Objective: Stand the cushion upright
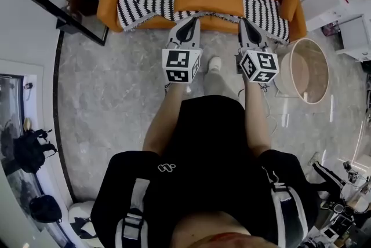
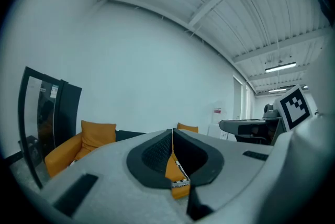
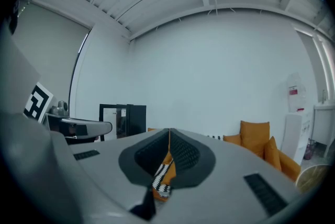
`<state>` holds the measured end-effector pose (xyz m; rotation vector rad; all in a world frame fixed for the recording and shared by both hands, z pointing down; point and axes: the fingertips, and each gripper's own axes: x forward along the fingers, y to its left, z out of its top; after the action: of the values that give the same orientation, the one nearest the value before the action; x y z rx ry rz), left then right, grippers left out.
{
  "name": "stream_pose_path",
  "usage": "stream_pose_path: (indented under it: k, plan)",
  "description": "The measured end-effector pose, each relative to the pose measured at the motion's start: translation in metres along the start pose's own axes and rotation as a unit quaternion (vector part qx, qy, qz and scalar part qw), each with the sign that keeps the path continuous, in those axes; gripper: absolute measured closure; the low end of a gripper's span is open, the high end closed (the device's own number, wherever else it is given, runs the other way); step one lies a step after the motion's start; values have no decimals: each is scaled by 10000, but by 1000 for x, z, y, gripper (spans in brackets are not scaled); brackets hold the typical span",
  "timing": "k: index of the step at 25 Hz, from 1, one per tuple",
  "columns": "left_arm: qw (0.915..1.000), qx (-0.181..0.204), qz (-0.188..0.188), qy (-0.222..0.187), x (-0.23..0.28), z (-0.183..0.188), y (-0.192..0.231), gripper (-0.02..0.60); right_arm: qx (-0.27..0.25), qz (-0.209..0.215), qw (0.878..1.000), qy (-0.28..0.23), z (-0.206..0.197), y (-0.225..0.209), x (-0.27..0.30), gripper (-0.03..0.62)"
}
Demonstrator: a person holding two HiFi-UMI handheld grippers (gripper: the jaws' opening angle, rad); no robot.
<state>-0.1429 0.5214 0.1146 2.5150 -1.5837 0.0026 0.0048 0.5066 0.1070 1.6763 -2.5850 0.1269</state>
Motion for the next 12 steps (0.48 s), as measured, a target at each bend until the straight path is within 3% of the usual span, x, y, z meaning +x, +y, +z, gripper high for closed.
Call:
stream_pose_path:
  k: [12]
  plan:
    - [9999,142,78,-36,75,16,29,571,137,102,9998,-68,-1,-42,68,583]
